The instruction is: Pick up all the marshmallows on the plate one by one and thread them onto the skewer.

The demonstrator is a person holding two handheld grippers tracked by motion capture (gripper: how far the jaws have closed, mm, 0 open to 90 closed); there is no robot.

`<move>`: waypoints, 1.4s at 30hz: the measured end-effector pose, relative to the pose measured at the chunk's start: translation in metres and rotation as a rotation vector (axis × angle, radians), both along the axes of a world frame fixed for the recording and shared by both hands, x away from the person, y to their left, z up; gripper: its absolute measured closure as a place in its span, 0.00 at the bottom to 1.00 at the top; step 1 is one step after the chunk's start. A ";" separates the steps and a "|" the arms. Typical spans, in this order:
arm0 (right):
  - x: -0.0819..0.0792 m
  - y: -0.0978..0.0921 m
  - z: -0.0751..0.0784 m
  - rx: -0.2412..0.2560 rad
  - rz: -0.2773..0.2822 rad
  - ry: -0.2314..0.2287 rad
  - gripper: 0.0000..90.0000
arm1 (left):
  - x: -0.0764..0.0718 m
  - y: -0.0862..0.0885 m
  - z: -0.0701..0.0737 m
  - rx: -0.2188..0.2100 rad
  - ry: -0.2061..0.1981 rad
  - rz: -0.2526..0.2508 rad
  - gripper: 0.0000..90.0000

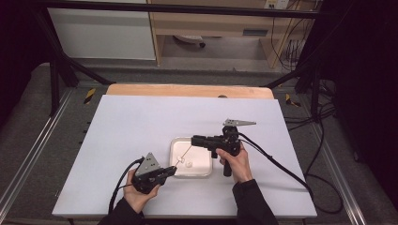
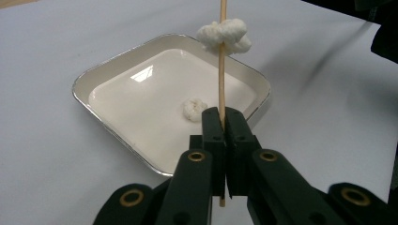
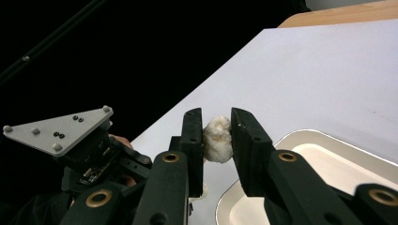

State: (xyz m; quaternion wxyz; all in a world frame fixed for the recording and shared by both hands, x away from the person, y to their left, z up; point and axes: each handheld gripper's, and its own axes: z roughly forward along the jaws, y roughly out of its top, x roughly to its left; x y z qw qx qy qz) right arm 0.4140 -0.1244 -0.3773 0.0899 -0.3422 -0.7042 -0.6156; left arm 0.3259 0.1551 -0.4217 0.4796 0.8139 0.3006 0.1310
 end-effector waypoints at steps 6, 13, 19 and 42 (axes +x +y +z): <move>-0.006 0.008 -0.009 -0.015 0.023 -0.007 0.85 | 0.000 -0.001 0.001 -0.020 0.002 0.004 0.98; -0.012 0.018 -0.020 -0.022 0.025 -0.023 0.85 | 0.001 -0.002 -0.001 -0.021 0.014 0.014 0.98; -0.015 0.022 -0.026 -0.036 0.042 -0.012 0.85 | 0.001 -0.004 -0.001 -0.021 0.016 0.017 0.98; -0.017 0.001 -0.004 -0.220 -0.094 -0.176 0.23 | 0.005 0.008 -0.001 -0.009 0.028 0.038 0.98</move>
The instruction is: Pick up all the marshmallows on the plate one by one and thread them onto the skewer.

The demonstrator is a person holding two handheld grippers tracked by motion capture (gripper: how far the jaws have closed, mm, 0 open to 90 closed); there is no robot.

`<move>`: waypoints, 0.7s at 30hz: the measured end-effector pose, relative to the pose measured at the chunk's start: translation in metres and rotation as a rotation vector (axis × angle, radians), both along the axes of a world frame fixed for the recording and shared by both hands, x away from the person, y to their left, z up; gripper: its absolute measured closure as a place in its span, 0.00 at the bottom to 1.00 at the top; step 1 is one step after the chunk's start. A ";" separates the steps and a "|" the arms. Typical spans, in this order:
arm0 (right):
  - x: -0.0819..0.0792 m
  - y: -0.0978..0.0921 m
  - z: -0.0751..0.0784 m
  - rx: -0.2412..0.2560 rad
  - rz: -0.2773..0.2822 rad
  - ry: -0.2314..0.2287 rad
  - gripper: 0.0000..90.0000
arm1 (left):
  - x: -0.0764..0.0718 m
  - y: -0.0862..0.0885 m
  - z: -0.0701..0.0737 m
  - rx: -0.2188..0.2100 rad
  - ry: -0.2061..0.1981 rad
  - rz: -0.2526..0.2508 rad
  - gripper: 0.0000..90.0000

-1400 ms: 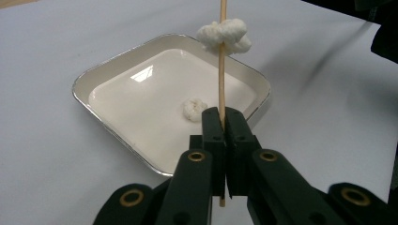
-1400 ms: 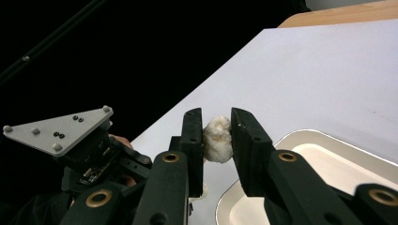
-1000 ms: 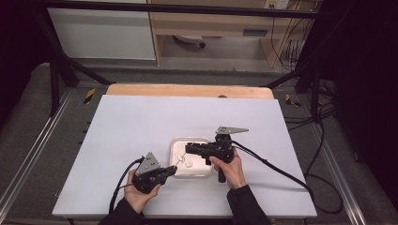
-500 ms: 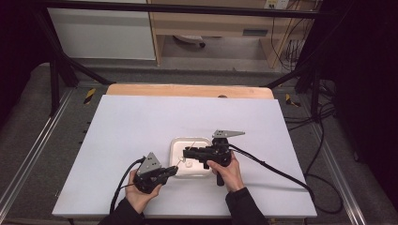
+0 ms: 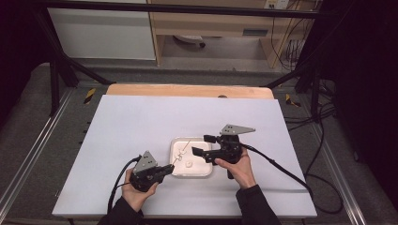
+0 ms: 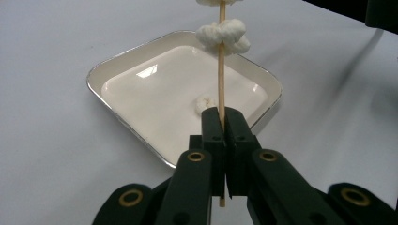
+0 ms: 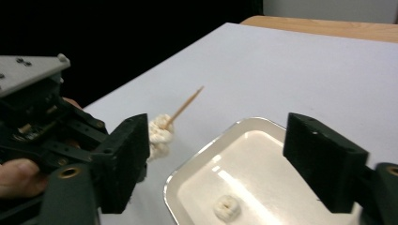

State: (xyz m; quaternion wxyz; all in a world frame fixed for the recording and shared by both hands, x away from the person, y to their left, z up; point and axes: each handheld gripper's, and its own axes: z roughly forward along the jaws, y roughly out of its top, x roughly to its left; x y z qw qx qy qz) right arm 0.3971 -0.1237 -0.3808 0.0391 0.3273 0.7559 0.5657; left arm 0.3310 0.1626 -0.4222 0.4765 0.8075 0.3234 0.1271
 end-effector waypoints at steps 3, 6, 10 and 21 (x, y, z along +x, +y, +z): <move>0.001 -0.002 -0.002 -0.051 0.000 -0.010 0.16 | 0.001 0.002 0.000 0.005 0.002 0.002 0.98; 0.002 -0.002 -0.004 -0.112 0.000 -0.008 0.10 | 0.001 0.004 0.000 0.011 0.004 0.006 0.98; 0.002 -0.001 -0.009 -0.170 0.006 -0.003 0.08 | 0.003 0.008 0.001 0.013 0.007 0.012 0.98; 0.000 0.007 -0.022 -0.261 0.006 0.016 0.05 | 0.006 0.016 0.001 0.018 0.019 0.026 0.98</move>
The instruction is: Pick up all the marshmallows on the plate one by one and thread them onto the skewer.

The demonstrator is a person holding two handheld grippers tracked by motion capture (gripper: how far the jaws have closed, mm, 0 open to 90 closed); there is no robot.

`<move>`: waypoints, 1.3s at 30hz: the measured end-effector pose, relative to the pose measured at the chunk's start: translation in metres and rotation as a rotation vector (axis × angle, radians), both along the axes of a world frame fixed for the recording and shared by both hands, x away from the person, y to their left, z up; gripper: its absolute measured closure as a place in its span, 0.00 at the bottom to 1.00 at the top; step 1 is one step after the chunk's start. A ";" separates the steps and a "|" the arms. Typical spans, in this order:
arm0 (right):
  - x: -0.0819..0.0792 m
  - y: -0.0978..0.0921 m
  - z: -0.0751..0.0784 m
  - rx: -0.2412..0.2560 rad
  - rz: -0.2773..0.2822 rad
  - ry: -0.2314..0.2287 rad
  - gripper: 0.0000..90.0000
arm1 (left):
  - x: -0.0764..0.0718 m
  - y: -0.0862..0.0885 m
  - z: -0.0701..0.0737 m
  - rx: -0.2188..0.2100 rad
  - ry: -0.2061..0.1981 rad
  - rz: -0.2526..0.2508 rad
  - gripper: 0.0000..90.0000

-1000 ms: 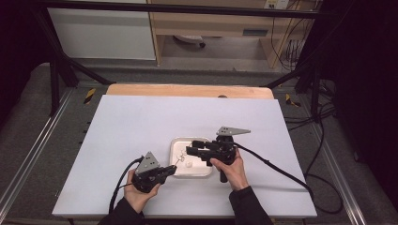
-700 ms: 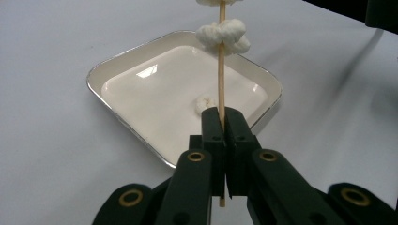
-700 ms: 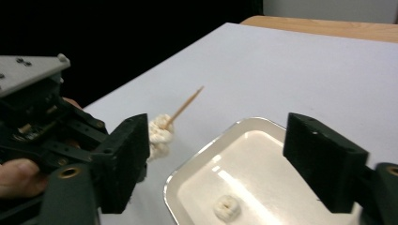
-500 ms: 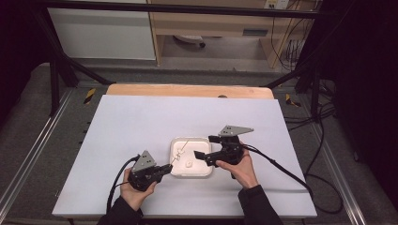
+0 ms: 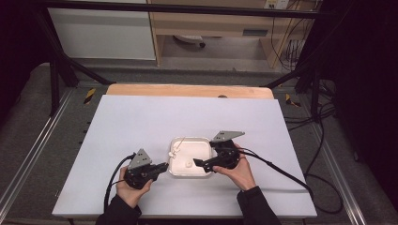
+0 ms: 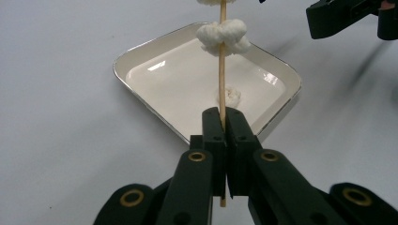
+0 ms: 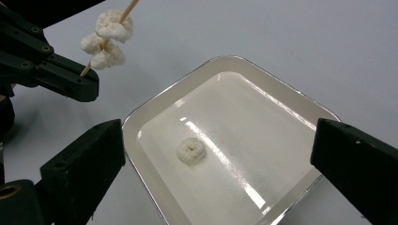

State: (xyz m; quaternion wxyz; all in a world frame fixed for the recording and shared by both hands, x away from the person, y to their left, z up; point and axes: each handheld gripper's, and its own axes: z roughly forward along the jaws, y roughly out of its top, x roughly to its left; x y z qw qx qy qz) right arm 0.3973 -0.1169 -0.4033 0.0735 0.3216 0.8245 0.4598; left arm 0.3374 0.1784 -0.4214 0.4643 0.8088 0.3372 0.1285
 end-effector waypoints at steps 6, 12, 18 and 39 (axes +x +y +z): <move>0.001 0.004 -0.006 -0.014 -0.005 0.010 0.03 | 0.001 0.002 0.000 0.002 0.003 0.002 0.98; 0.004 0.009 -0.010 -0.019 -0.016 0.010 0.03 | 0.002 0.003 0.000 0.001 0.002 0.005 0.98; 0.009 0.011 -0.013 -0.037 -0.031 0.007 0.03 | 0.002 0.003 0.000 0.001 0.003 0.005 0.98; 0.010 0.050 -0.039 -0.207 0.098 -0.037 0.37 | 0.003 0.003 0.000 0.005 0.008 0.001 0.98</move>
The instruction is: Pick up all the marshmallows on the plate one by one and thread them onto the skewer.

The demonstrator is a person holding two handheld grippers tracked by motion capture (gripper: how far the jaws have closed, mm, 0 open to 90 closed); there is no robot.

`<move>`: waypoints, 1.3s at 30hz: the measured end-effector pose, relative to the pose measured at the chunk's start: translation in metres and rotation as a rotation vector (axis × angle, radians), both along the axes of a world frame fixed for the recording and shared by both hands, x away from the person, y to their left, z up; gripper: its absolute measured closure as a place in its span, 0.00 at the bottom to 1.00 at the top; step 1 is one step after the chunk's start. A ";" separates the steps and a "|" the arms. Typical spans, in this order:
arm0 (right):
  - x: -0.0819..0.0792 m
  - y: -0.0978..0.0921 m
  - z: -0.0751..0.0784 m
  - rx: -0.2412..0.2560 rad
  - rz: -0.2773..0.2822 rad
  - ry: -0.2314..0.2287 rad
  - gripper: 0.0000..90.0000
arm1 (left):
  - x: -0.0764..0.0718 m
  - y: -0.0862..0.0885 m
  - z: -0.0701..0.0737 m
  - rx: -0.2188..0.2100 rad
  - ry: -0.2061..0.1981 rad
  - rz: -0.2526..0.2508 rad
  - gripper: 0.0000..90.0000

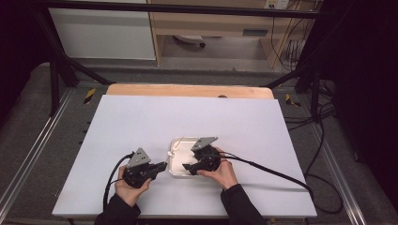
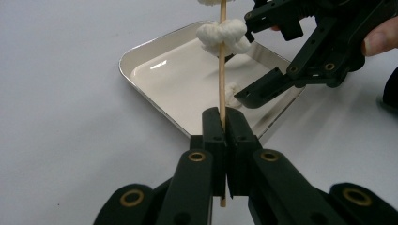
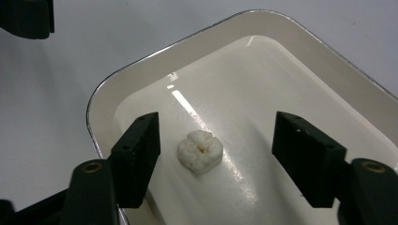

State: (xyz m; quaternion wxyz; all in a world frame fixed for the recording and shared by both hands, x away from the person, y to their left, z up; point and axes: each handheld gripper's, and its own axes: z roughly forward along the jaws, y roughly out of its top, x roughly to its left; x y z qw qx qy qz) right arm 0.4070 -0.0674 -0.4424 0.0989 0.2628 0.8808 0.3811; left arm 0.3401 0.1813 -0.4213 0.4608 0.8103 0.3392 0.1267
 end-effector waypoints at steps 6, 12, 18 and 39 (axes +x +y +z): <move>-0.002 0.002 -0.004 0.007 0.022 -0.007 0.56 | 0.000 0.000 0.000 0.000 -0.001 0.000 0.98; -0.003 0.002 -0.007 -0.007 0.031 -0.019 0.65 | 0.000 -0.001 0.000 0.000 -0.002 -0.001 0.98; -0.004 0.002 -0.008 -0.012 0.040 -0.036 0.73 | -0.001 -0.001 0.000 -0.001 -0.003 -0.001 0.98; -0.005 -0.001 0.001 0.043 0.017 -0.009 0.80 | -0.002 -0.002 0.000 -0.003 -0.006 -0.005 0.98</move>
